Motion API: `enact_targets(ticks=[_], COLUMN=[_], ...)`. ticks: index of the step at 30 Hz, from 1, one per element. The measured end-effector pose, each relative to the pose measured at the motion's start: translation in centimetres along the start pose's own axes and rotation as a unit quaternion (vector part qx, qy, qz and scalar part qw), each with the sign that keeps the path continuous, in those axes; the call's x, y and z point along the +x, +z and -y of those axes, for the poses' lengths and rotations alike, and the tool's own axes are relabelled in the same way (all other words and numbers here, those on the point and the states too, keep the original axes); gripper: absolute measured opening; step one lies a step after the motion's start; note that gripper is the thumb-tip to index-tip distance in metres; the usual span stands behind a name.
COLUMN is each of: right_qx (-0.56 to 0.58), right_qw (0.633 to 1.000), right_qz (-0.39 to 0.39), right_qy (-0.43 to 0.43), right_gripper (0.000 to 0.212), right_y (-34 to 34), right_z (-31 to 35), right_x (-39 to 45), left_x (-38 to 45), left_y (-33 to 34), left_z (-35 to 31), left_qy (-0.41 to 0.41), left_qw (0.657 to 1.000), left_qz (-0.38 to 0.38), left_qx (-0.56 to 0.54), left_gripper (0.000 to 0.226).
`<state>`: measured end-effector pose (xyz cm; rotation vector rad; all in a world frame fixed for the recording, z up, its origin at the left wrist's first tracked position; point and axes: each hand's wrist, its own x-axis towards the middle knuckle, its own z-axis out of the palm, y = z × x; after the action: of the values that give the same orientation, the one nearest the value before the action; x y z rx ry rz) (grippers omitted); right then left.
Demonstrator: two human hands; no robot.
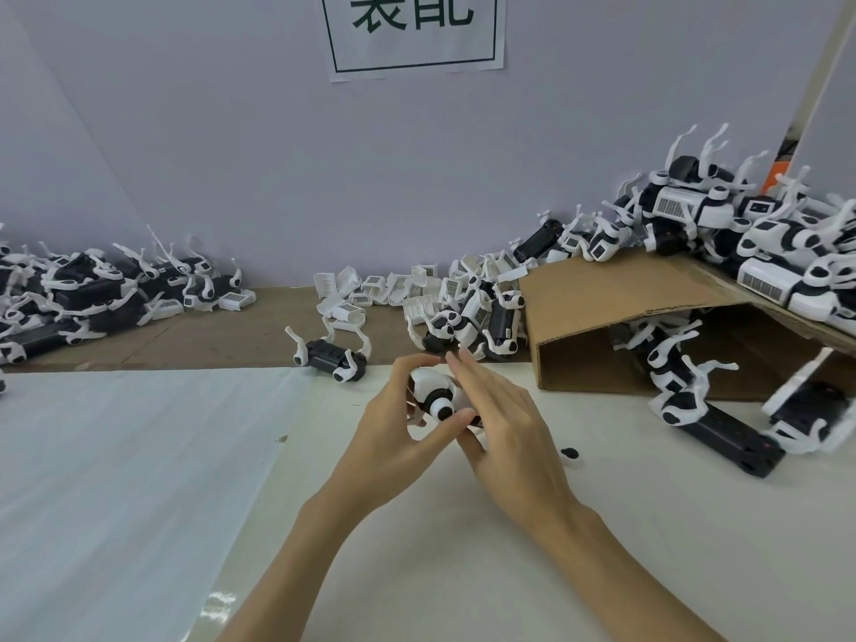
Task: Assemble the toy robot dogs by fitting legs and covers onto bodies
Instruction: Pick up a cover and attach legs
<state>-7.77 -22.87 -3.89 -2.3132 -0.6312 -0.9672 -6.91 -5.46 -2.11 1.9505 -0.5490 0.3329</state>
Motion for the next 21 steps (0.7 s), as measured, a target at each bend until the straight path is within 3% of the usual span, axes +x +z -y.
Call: enact_targets(ticks=[8, 10, 12, 15, 18, 21], right_qx=[0.0, 0.025, 0.123, 0.293, 0.286, 0.259], right_qw=[1.0, 1.0, 0.987, 0.919, 0.911, 0.93], right_qz=[-0.026, 0.014, 0.093, 0.199, 0.237, 0.205], right_qy=[-0.012, -0.002, 0.045, 0.175, 0.179, 0.161], right_gripper=[0.067, 0.076, 0.081, 0.063, 0.056, 0.045], right_y=[-0.1, -0.3, -0.7, -2.0, -2.7, -2.1], right_z=[-0.2, -0.3, -0.5, -1.0, -1.2, -0.6], right_x=[0.4, 0.3, 0.2, 0.4, 0.3, 0.4], left_x=[-0.1, -0.1, -0.2, 0.0, 0.2, 0.1], left_y=[0.1, 0.0, -0.7, -2.8, -4.1, -4.2], left_z=[-0.4, -0.6, -0.7, -0.5, -0.2, -0.4], left_qy=[-0.019, -0.024, -0.03, -0.033, -0.041, -0.066], left_qw=[1.0, 1.0, 0.999, 0.992, 0.983, 0.984], left_qz=[-0.012, -0.009, 0.017, 0.118, 0.176, 0.151], left_qx=[-0.002, -0.008, -0.031, -0.029, -0.029, -0.065], left_gripper=[0.047, 0.046, 0.044, 0.045, 0.049, 0.056])
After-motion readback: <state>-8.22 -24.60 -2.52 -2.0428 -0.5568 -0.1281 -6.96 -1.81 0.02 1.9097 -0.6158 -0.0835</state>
